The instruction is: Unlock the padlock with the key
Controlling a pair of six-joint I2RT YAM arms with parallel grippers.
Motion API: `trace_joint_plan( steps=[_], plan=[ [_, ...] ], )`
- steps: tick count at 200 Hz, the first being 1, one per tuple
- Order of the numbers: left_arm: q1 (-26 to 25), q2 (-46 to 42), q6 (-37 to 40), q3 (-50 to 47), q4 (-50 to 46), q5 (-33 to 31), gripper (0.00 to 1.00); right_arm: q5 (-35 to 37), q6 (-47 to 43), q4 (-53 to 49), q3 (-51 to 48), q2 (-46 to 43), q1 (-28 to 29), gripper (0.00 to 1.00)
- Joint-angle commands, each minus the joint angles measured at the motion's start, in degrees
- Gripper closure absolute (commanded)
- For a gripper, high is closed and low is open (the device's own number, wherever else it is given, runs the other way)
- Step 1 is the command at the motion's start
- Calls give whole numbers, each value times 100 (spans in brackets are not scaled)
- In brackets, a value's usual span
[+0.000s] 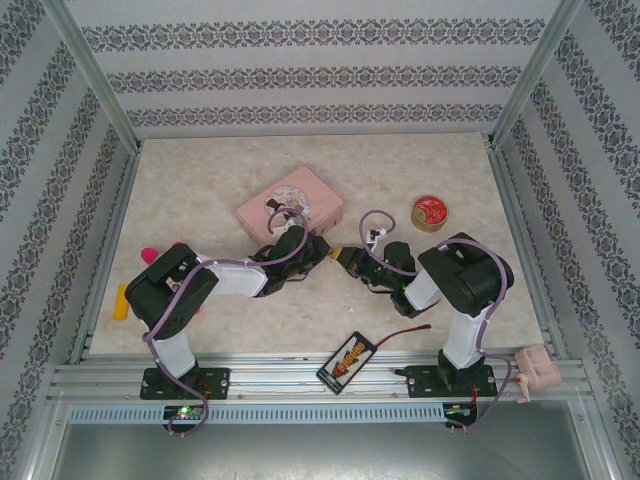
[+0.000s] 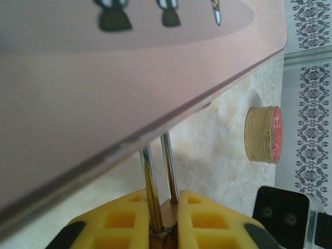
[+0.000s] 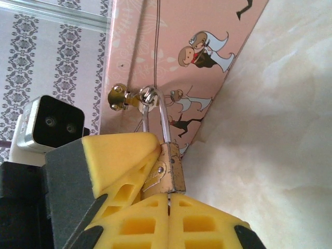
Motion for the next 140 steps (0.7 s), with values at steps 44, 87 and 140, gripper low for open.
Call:
trace_joint_plan(
  steps=[44,87,140],
  plan=[
    [-10,-276,132,-91,87,118,100,138,-194,296,-56,-254,-19,76],
    [-10,-437,162,-65,-110,45,100,382,-876,-810,-442,-1125,-54,71],
    [3,-524,37,5,-434,25,100,1405,-2943,-5606,390,-3336,266,67]
  ],
)
